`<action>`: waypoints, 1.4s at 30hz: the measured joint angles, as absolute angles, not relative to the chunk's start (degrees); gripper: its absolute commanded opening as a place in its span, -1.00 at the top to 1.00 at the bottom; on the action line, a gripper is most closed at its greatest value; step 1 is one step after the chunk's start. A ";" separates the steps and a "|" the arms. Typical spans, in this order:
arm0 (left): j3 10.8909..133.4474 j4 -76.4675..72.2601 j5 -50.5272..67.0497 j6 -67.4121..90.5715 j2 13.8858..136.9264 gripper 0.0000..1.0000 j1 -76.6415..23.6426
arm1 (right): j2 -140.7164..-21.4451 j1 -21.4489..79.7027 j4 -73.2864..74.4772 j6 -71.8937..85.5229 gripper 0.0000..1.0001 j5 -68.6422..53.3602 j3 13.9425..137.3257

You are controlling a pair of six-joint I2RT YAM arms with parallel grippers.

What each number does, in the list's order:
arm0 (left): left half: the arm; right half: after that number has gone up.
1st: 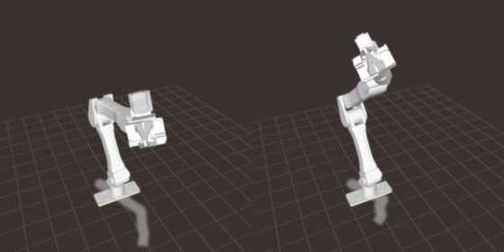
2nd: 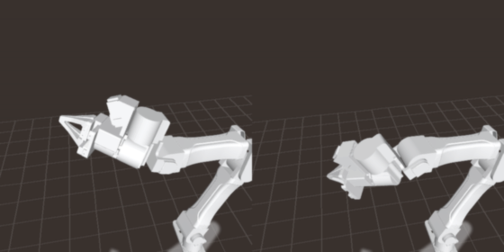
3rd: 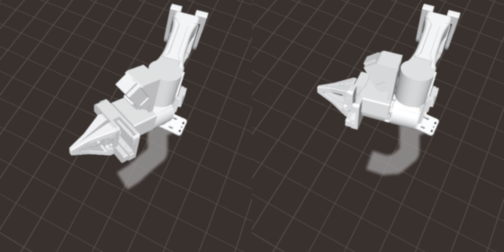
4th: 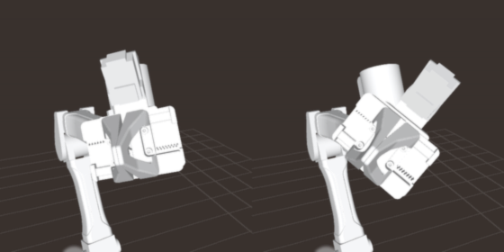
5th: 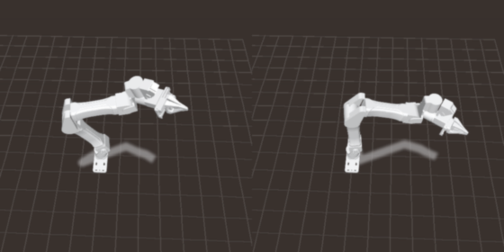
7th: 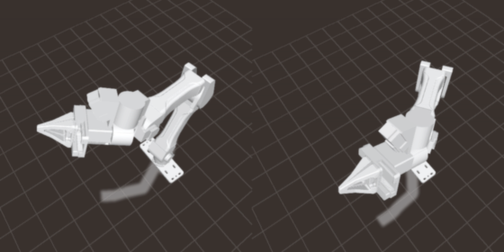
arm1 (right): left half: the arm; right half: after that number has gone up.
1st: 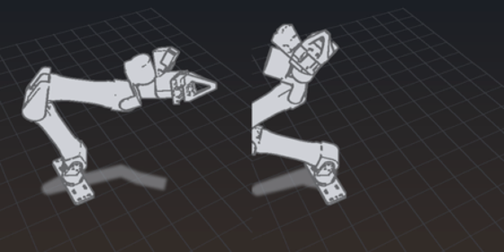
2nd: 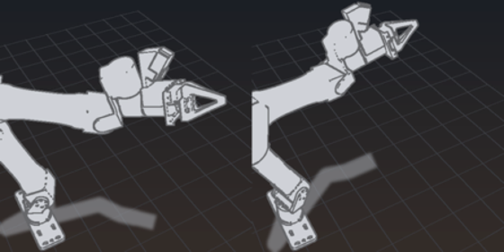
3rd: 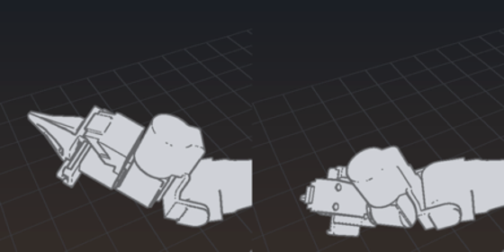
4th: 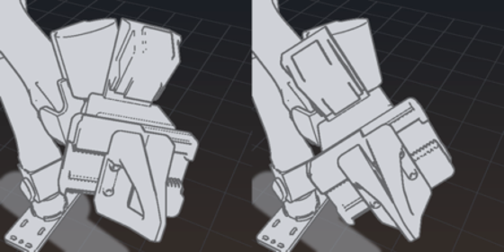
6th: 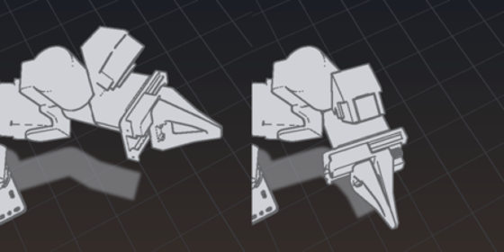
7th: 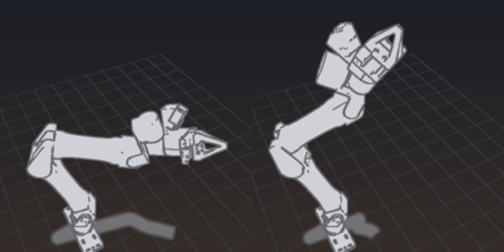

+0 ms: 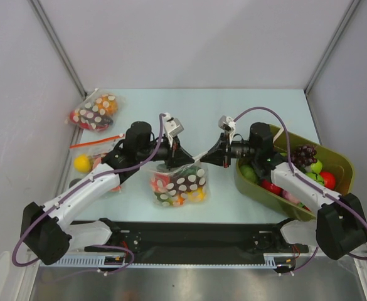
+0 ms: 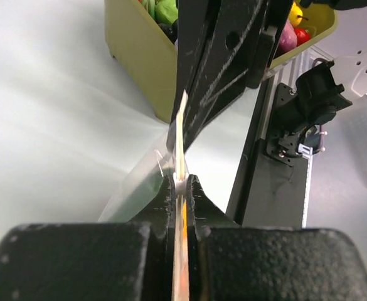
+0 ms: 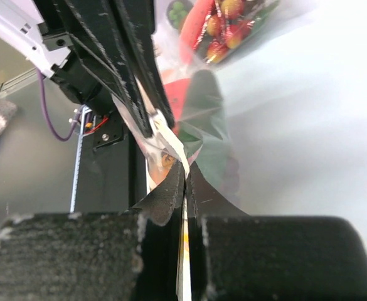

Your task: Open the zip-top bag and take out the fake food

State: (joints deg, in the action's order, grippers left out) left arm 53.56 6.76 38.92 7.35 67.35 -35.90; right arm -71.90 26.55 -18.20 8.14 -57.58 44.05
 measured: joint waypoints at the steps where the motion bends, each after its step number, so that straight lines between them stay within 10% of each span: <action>1: 53.56 7.25 38.59 7.20 67.07 0.99 -35.88 | -71.64 26.06 -17.54 7.75 1.00 -57.45 44.05; 42: 57.78 27.75 21.96 0.99 53.04 0.99 -35.68 | -81.38 21.52 -2.87 0.43 1.00 -37.08 62.15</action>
